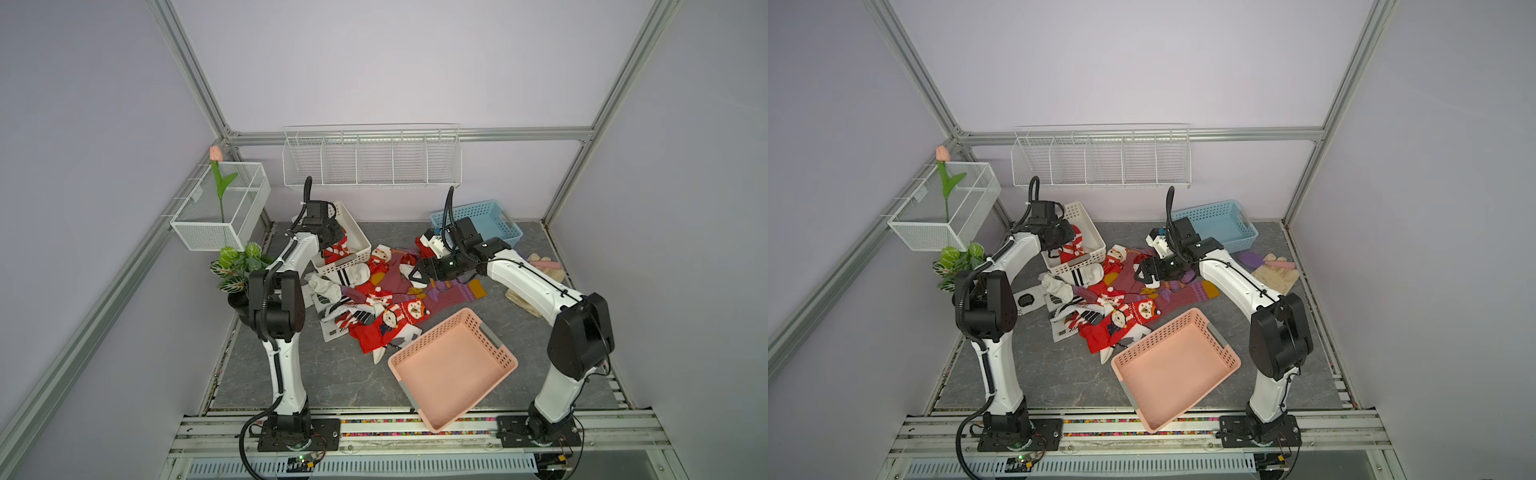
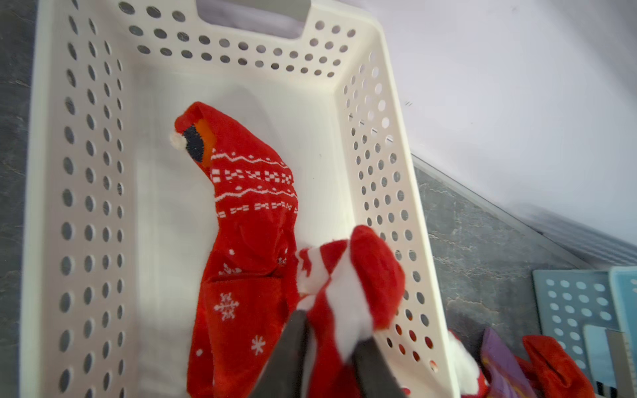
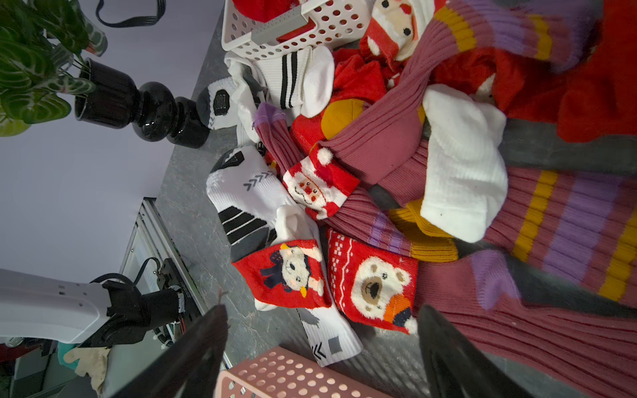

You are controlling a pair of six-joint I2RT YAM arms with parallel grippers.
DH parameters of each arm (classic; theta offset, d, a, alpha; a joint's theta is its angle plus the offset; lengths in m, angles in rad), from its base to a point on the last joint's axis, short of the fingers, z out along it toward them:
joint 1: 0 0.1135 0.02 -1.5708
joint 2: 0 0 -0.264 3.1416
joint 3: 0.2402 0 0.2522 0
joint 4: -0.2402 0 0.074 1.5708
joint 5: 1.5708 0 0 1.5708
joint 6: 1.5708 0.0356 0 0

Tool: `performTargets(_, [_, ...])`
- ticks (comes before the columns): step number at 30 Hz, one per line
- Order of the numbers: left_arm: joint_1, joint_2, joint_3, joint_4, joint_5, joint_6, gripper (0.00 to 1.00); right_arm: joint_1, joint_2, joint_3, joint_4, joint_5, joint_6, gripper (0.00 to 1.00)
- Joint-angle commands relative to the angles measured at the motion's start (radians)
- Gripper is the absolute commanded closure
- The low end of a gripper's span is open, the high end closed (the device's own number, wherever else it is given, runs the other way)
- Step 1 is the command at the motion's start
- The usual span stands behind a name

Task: Sort the socks into the basket by color
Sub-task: Place the sock in the bin, then pick up the sock from the center of the board.

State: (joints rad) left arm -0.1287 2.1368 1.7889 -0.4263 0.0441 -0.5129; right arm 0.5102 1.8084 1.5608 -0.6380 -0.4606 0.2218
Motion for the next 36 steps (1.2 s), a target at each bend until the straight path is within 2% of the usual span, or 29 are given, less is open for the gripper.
performTargets(1, [0.008,0.009,0.041,-0.028,-0.011,0.017,0.79,-0.001,0.032,0.031,-0.052,0.028,-0.05,0.12])
performTargets(4, [0.008,0.004,0.032,-0.027,-0.004,0.016,0.54,0.007,0.054,0.046,-0.078,0.046,-0.068,0.11])
performTargets(9, [0.008,-0.061,-0.035,-0.004,-0.005,0.017,0.42,0.045,0.088,0.062,-0.119,0.075,-0.098,0.11])
performTargets(14, [0.008,-0.175,-0.132,0.021,0.001,0.025,0.37,0.11,0.119,0.055,-0.125,0.095,-0.11,0.09])
performTargets(19, [0.008,-0.284,-0.22,0.021,0.009,0.018,0.34,0.176,0.173,0.059,-0.094,0.103,-0.113,0.02])
performTargets(27, [-0.003,-0.464,-0.389,0.063,0.078,-0.032,0.34,0.242,0.288,0.094,-0.067,0.128,-0.133,0.07])
performTargets(30, [-0.019,-0.528,-0.442,0.065,0.098,-0.042,0.34,0.257,0.307,0.095,-0.048,0.128,-0.138,0.01])
performTargets(32, [-0.036,-0.561,-0.467,0.061,0.105,-0.044,0.35,0.264,0.309,0.091,-0.046,0.125,-0.136,0.13])
performTargets(36, [-0.066,-0.618,-0.507,0.06,0.112,-0.055,0.35,0.269,0.268,0.054,-0.038,0.137,-0.127,0.52])
